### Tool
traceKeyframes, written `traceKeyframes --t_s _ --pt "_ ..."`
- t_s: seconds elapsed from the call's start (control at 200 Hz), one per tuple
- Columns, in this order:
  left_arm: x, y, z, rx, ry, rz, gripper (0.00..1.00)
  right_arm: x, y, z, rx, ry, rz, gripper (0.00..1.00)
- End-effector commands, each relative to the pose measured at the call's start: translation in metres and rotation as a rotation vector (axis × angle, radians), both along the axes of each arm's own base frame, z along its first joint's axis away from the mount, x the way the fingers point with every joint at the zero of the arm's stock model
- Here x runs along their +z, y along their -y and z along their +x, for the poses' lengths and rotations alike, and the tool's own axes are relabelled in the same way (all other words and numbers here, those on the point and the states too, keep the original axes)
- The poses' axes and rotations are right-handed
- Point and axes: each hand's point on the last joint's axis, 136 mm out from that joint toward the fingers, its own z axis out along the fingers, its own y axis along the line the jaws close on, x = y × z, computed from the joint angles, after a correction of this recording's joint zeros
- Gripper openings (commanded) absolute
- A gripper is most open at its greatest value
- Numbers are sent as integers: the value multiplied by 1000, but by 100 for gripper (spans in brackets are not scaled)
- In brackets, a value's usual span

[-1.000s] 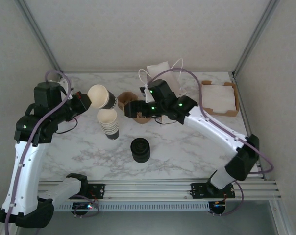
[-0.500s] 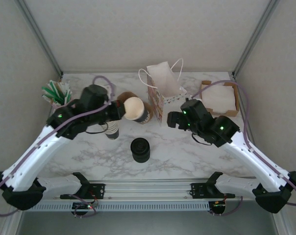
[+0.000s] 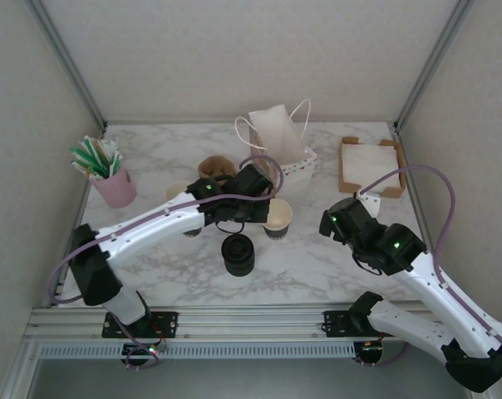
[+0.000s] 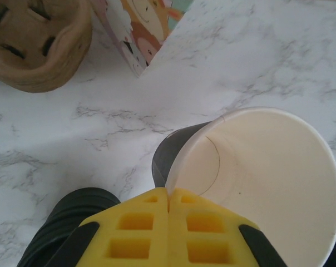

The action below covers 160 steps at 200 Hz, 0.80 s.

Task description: Pack the takeout coffee

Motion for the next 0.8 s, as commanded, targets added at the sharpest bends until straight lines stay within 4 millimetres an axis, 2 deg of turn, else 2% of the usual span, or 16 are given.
traceKeyframes --t_s 0.0,0.16,0.32,0.586,0.696,0.796 --pt "-5 21 10 -26 20 -18 0 -5 7 1 -40 -3 -6 99" --pt "-39 42 18 -52 -17 9 0 -12 3 2 -31 -28 -7 99" --pt "-64 57 22 -71 -48 40 0 -20 1 3 -26 -58 -15 99" --pt "-86 64 25 -76 -73 64 0 -28 -3 5 -20 -84 -11 99" --pt "-87 65 22 -81 -75 67 11 -29 -5 7 -16 -92 -8 99" --pt "-78 67 20 -84 -65 52 21 -30 -7 8 -14 -99 -8 99"
